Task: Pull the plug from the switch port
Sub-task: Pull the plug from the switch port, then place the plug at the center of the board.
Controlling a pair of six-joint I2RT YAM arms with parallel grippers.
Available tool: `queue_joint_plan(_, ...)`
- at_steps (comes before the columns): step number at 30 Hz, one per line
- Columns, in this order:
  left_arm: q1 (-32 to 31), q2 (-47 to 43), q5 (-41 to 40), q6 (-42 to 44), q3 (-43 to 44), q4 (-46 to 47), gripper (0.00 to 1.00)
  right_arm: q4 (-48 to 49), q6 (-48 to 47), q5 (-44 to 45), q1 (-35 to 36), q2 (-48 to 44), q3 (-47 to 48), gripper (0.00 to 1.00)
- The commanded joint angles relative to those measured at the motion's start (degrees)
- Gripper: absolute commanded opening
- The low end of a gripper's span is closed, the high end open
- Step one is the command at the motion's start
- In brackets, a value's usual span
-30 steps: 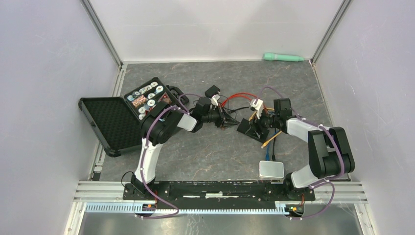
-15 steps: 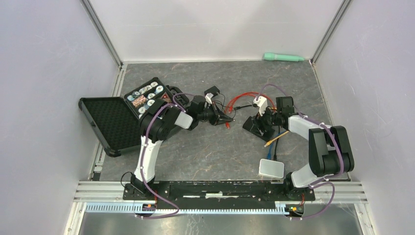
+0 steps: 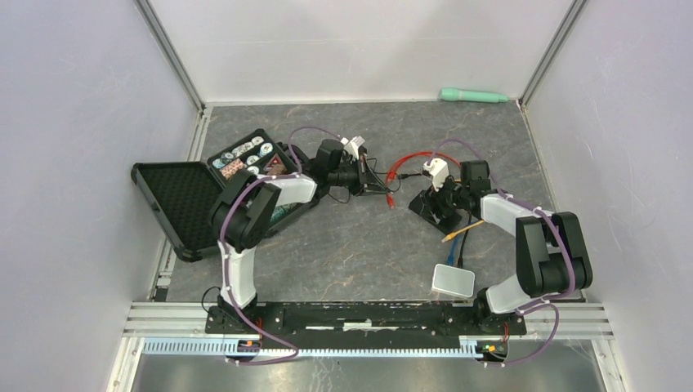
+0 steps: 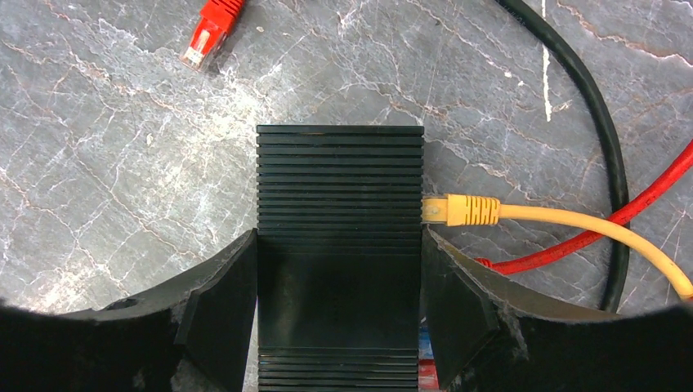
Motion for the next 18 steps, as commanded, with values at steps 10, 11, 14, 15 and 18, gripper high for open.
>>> queue_joint_plan(10,0.4,-7.5,3.8,20.3,4.9,-13.2,0.09,1.7,0.1,3.6,0.6,-1.8,1.1,0.11)
queue_joint_plan(11,0.5,-7.6,2.9,22.2,5.0,-14.7,0.09,1.7,-0.1,3.6,0.6,-1.9,1.1,0.11)
queue_joint_plan(14,1.1,-7.6,-1.0,27.0,5.5,-20.2,0.09,1.4,-0.3,3.5,0.6,-1.7,1.3,0.13)
queue_joint_plan(15,1.3,-7.6,-2.6,28.6,5.8,-20.9,0.09,1.3,-0.5,3.5,0.5,-1.6,1.4,0.13)
queue_joint_plan(18,2.0,-6.8,-8.8,33.2,7.9,-26.5,0.09,1.1,-0.8,3.6,0.6,-1.3,1.6,0.14)
